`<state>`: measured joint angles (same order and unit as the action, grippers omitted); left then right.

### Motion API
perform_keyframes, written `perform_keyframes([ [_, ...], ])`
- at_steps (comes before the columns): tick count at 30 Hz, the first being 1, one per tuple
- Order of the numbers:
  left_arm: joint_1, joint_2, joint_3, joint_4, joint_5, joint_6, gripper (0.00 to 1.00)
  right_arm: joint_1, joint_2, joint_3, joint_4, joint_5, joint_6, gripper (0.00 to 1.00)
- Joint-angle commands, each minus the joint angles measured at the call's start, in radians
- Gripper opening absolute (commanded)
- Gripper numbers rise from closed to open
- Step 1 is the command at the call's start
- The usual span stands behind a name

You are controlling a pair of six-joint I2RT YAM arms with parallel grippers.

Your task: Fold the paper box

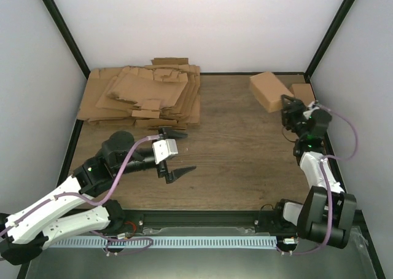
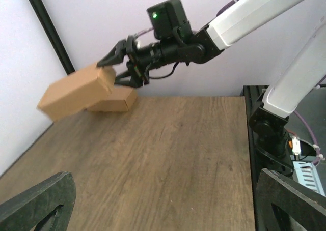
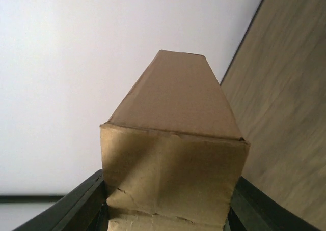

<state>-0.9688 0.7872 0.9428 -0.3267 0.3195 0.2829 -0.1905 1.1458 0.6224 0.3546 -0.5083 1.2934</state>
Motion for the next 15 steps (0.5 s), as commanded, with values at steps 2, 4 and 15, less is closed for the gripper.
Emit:
perform_keyframes([
  [2,-0.003,0.007,-0.052,0.086,0.001,-0.089,1.0,-0.2,0.057,-0.027,0.302,-0.087,-0.068,0.3],
  [4,-0.004,0.014,-0.067,0.106,-0.006,-0.098,1.0,-0.258,0.082,-0.028,0.344,-0.096,-0.073,0.3],
  [15,-0.002,0.078,-0.067,0.13,0.018,-0.102,1.0,-0.369,0.274,-0.096,0.666,-0.04,-0.086,0.33],
])
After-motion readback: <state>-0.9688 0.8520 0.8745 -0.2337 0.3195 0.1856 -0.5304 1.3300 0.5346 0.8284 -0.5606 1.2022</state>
